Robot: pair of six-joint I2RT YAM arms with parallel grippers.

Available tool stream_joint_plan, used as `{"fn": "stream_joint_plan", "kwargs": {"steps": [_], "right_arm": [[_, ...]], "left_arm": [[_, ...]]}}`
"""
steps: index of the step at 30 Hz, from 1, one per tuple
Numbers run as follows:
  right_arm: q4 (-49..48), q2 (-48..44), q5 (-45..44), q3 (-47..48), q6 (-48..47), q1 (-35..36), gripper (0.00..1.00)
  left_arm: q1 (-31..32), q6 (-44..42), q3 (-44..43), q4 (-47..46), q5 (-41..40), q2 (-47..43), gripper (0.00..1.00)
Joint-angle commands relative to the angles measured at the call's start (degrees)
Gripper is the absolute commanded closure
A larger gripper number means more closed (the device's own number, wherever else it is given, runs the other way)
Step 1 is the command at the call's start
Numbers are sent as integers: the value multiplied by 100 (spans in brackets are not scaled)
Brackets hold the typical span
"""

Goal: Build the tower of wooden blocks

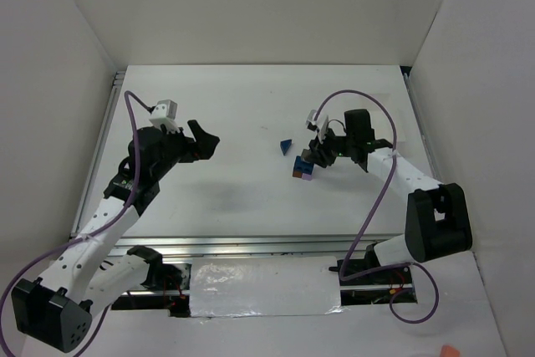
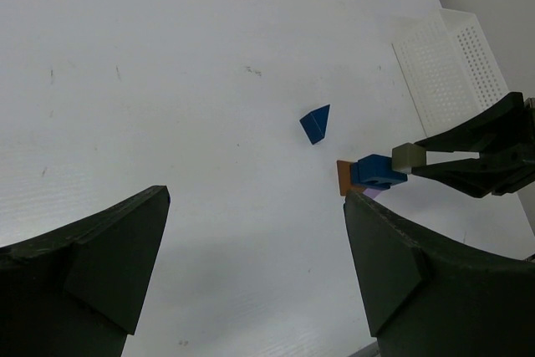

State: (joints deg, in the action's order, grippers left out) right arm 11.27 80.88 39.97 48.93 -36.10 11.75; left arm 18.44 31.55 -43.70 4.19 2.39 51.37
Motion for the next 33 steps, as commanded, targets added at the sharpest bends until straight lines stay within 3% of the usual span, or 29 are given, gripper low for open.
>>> {"fn": "stream_joint_plan", "kwargs": {"steps": [1,33], "right_arm": [[-283,15,143,-76,-55,-50,99],[-336,121,266,-103,32,-76,95]], "left_arm": [[-16,-88,-24,-322,86,57,1],[-16,-79,-7,-366,147,153,1]]}}
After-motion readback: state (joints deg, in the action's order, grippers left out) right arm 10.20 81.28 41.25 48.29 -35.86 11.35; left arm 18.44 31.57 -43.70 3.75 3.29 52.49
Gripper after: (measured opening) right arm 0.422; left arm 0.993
